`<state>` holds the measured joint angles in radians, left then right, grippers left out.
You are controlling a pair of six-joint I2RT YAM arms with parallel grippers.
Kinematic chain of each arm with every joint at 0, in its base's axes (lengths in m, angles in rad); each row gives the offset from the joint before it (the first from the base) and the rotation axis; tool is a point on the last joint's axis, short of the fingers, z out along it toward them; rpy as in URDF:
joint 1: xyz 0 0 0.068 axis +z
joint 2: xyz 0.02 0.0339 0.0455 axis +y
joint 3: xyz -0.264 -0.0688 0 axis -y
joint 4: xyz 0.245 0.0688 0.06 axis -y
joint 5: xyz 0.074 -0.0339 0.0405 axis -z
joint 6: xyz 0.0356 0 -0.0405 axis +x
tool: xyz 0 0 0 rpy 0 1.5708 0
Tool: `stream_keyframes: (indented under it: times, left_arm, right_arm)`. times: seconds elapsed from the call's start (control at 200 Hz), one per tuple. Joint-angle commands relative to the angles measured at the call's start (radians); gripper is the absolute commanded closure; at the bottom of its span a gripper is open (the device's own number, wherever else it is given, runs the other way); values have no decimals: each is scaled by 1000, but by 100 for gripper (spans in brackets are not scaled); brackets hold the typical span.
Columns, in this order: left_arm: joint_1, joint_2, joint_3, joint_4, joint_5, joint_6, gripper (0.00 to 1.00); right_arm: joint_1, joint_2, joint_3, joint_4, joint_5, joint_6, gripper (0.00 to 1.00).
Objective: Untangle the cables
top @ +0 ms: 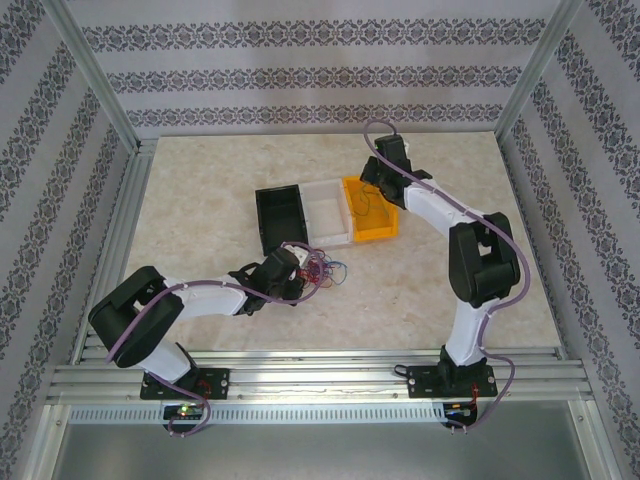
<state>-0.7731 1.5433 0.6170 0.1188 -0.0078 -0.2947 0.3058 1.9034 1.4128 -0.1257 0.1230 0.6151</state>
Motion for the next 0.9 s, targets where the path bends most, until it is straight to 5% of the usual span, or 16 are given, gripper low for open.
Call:
stream_keyframes:
  times: [0.0, 0.075, 0.245, 0.395, 0.7, 0.894]
  left_arm:
    - [-9, 2, 32, -37, -4, 0, 100]
    - [-9, 0, 33, -38, -6, -1, 100]
    - [-9, -2, 33, -38, -11, -4, 100]
    - [-9, 9, 39, -37, -2, 2, 100]
    - [-9, 8, 25, -9, 13, 8, 100]
    - [-9, -1, -1, 21, 31, 11, 100]
  right_arm:
    - [16, 39, 41, -3, 16, 7, 100]
    - [20, 57, 51, -6, -11, -12, 97]
    - [21, 6, 40, -2, -73, -73, 52]
    - [10, -79, 5, -19, -44, -113, 38]
    - [11, -263, -147, -31, -43, -127, 40]
    - [145, -406, -383, -13, -169, -136, 41]
